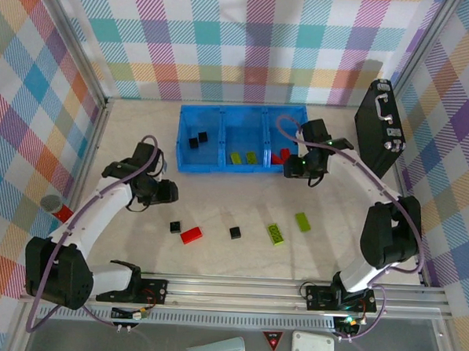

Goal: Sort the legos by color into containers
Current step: Pick up the lego from the bottom-left of the table.

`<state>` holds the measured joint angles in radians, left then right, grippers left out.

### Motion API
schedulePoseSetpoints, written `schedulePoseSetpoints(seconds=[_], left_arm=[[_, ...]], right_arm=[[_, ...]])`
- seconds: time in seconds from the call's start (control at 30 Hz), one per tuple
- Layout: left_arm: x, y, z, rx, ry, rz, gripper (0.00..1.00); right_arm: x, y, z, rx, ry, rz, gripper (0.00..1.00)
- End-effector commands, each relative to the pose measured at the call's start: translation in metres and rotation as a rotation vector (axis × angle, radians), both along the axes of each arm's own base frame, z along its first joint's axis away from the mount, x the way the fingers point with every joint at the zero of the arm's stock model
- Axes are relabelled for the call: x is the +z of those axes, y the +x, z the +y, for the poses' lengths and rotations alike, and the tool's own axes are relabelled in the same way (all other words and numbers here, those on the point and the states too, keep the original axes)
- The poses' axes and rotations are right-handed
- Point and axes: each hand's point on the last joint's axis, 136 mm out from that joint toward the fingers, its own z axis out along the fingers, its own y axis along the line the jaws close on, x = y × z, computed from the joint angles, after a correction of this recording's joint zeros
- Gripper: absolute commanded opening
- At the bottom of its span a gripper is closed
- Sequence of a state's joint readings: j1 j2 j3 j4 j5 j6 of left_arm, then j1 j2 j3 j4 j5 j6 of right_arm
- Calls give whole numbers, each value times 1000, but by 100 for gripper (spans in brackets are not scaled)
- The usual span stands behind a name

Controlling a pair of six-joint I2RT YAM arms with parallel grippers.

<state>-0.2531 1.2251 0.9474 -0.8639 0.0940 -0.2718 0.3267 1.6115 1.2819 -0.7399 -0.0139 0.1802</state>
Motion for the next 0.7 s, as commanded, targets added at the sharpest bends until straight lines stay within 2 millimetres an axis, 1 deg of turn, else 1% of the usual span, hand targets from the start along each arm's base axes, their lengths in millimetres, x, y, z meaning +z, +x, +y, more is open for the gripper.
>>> schedulePoseSetpoints(seconds=[0.0, 0.17, 0.33, 0.4, 0.53, 0.67], left_arm=[[-13, -20, 4, 70, 48, 51, 49], [-30, -32, -9, 74, 59, 75, 49], [-46, -43, -19, 77, 83, 100, 50], [-55, -48, -23, 75, 88, 117, 51], [-68, -56, -26, 66, 108, 143, 51], [-78, -62, -23, 74, 133, 158, 50]], right_arm=[[3, -8, 2, -4, 35, -9, 47], [-4, -18, 1, 11, 36, 6, 47], [-8, -24, 0, 26, 29, 16, 47], [-9, -26, -2, 28, 25, 19, 47], [-13, -29, -3, 30, 21, 23, 47], [-15, -32, -4, 34, 14, 30, 47]])
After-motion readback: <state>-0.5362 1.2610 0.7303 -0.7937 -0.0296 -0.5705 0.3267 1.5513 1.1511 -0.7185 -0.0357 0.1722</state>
